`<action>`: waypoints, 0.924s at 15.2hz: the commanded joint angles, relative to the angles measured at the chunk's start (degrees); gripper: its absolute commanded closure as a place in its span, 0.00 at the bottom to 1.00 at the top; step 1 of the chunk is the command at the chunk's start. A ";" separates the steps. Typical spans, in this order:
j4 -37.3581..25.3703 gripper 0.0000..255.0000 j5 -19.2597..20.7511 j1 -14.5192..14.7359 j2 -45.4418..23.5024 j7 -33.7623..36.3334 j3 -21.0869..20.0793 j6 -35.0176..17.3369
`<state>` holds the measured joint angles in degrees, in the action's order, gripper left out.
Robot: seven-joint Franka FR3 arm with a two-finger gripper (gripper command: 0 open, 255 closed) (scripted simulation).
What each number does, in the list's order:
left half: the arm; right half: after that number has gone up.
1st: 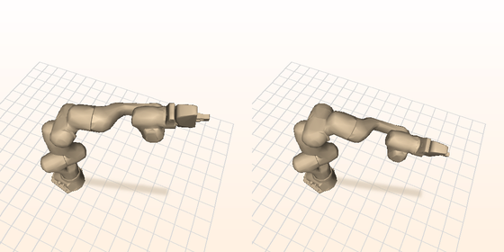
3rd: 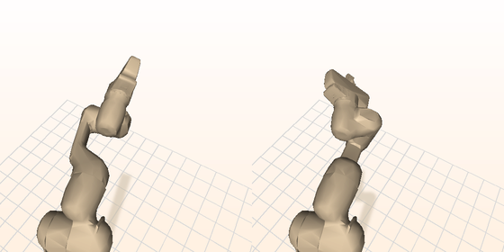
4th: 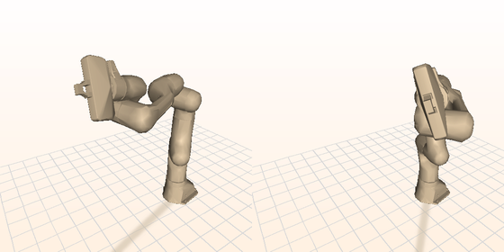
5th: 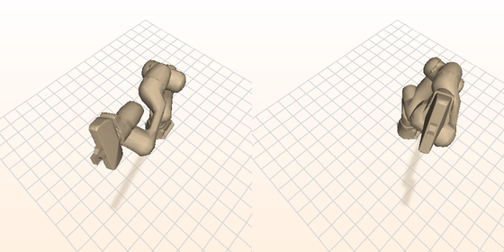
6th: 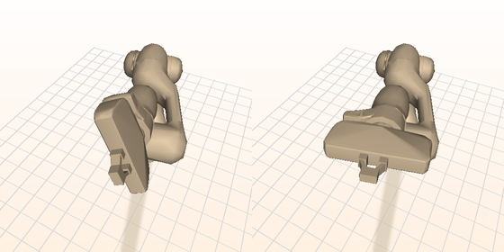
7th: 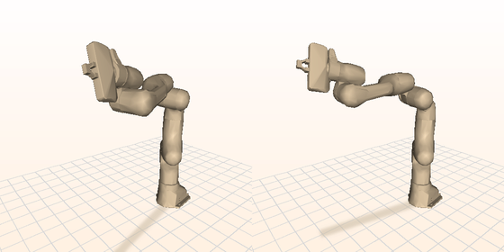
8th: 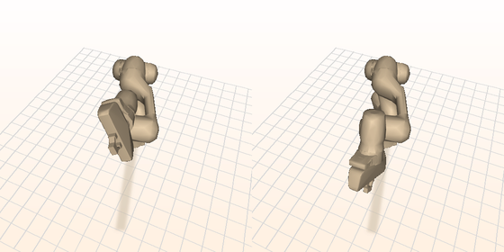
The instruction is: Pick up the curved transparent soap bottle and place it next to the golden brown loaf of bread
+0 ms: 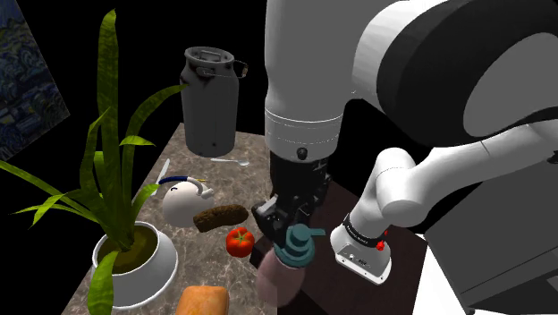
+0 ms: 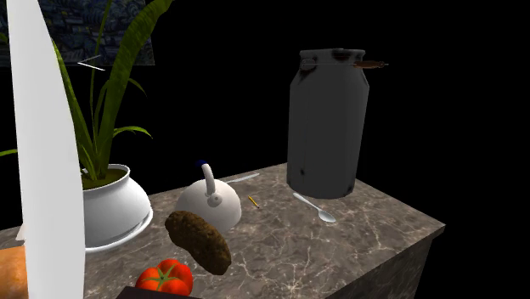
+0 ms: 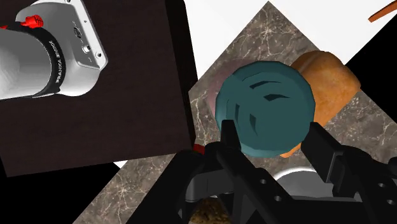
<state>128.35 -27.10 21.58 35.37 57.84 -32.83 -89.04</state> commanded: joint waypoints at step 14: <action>6.56 1.00 -4.21 1.49 -0.92 2.64 -6.69 -9.20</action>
<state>134.05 -31.08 23.00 34.40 60.71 -39.29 -97.40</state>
